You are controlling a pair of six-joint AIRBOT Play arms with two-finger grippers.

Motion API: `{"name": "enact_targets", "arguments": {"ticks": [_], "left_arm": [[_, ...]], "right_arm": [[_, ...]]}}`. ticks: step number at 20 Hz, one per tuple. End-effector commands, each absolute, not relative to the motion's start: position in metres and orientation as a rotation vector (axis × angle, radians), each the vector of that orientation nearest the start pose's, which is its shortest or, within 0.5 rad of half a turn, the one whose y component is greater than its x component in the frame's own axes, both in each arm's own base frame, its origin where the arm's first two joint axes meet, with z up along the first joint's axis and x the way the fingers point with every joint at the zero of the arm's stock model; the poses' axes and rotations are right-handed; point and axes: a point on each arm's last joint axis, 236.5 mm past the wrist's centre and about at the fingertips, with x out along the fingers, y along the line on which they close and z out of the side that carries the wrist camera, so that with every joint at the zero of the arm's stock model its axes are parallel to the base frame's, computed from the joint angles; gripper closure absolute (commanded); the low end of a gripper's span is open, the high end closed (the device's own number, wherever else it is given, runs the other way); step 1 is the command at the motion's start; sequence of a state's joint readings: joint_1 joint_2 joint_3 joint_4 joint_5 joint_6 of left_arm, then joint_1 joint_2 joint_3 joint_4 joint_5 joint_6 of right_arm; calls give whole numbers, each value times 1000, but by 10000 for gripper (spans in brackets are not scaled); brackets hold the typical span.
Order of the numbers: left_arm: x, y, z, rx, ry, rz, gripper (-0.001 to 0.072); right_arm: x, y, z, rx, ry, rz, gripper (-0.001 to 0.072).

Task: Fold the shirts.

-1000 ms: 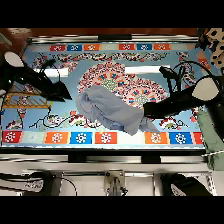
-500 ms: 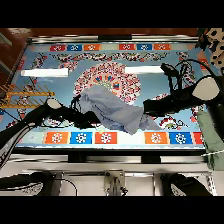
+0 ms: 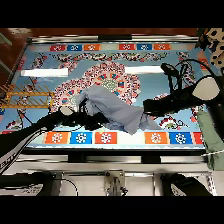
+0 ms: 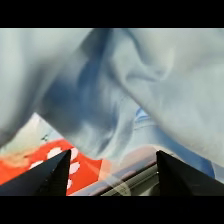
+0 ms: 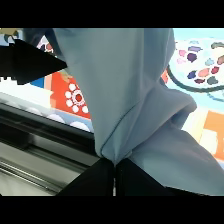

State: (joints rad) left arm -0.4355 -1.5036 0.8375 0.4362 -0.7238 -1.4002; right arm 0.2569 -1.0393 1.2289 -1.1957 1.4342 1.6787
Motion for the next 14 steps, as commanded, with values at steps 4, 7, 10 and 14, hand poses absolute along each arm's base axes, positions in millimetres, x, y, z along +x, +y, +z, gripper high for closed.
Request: {"name": "enact_targets", "arguments": {"ticks": [4,7,10,14], "left_arm": [[321,-300,-97,-838,1415,-402,448],[327,-302,-89,-793,1372,-452,680],[347,-310,-35,-717,1226,-575,683],[374,-298,108,-428,848,-734,683]], "right_arm": [[284,172,117,234,1299,473,662],[284,171,117,234,1298,472,662],[286,171,117,218,1284,481,662],[312,177,166,128,1080,563,662]]}}
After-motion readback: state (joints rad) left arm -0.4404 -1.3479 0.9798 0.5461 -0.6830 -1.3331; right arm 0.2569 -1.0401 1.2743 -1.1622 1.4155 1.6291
